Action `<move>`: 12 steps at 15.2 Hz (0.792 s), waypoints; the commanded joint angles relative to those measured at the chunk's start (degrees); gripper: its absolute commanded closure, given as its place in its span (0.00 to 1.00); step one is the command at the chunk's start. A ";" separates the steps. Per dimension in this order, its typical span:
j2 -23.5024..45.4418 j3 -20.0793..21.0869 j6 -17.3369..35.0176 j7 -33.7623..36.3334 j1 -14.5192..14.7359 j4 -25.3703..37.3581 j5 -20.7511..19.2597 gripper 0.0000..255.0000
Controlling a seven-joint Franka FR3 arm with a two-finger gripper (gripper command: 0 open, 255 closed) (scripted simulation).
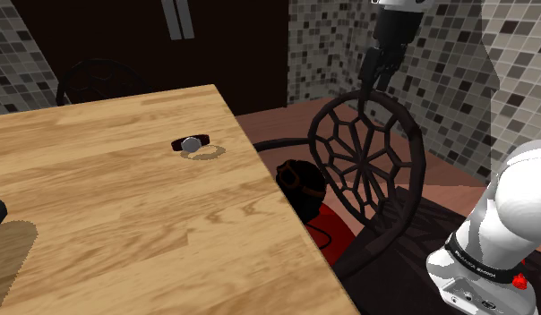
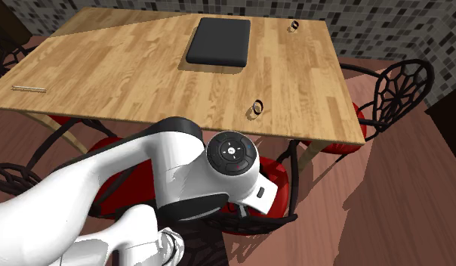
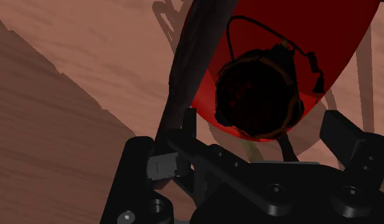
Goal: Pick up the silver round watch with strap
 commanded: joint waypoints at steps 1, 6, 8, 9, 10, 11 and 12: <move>0.00 0.00 0.00 0.00 0.00 0.00 0.00 0.00; 10.12 2.82 3.74 -2.66 2.74 6.81 0.23 0.00; 14.03 4.03 4.81 -3.63 3.70 9.82 0.11 0.00; 15.96 4.65 5.26 -4.09 4.15 11.38 -0.01 0.00; 17.88 5.28 5.66 -4.53 4.59 12.98 -0.16 0.00; 19.78 5.92 6.00 -4.95 5.02 14.62 -0.34 0.00; 21.67 6.57 6.29 -5.35 5.45 16.29 -0.57 0.00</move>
